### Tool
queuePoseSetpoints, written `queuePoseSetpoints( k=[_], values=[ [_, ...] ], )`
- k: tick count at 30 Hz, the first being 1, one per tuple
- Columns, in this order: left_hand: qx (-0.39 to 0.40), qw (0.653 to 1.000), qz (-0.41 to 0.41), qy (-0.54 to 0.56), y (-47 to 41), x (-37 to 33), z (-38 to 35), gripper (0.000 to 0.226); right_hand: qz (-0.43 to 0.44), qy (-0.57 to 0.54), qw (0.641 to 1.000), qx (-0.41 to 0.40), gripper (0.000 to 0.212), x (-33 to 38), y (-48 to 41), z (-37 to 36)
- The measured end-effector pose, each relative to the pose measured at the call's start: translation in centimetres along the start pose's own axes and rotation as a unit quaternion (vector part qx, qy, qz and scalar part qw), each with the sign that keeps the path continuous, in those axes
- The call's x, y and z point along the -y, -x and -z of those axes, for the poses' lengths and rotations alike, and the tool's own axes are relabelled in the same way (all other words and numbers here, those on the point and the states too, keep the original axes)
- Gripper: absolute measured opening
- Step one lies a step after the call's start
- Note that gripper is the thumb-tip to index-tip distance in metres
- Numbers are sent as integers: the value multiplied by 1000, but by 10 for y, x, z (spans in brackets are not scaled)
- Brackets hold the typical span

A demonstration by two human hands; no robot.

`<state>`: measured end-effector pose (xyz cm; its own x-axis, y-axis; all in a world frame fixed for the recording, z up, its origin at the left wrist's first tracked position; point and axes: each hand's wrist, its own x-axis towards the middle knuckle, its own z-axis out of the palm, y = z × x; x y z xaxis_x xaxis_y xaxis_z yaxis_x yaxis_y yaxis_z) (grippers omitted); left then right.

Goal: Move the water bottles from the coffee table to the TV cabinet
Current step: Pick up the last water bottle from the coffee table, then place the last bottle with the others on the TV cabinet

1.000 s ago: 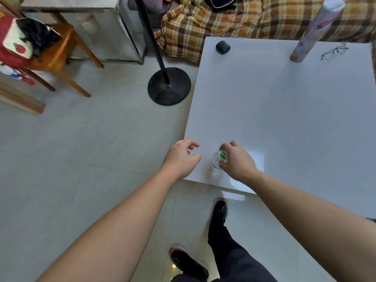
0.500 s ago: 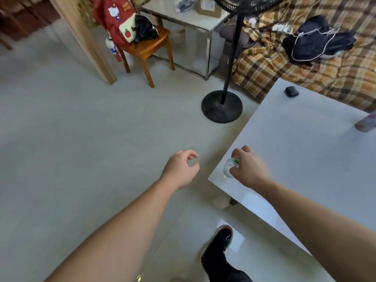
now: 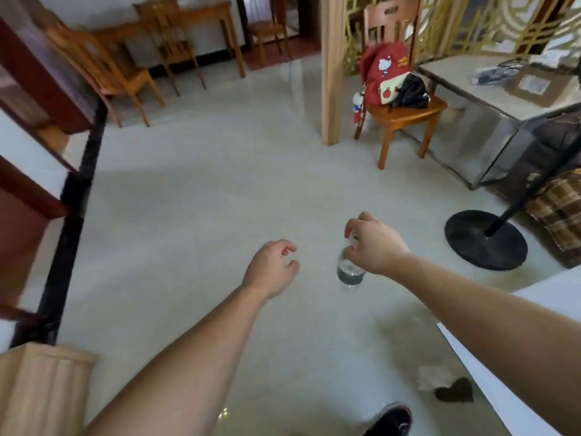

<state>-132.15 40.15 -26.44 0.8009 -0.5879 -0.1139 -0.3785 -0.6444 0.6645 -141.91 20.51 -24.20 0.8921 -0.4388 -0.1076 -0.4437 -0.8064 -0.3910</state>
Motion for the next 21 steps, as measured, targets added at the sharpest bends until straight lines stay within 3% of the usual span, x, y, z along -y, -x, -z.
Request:
queuePoseSetpoints(
  k=[5,10,15,21],
  values=[
    [-100,992,75,4,35,50,68,26,147,7,988,43,30,107,-33,-13],
    [-183,969,167,-8,85,94,121,27,290,24,954,78,31,214,-40,-33],
    [-261,931,252,-36,151,126,155,29,434,45,894,97,32,310,-17,-57],
    [-356,858,369,-37,253,147,168,19,557,18,818,140,27,393,43,-95]
  ],
)
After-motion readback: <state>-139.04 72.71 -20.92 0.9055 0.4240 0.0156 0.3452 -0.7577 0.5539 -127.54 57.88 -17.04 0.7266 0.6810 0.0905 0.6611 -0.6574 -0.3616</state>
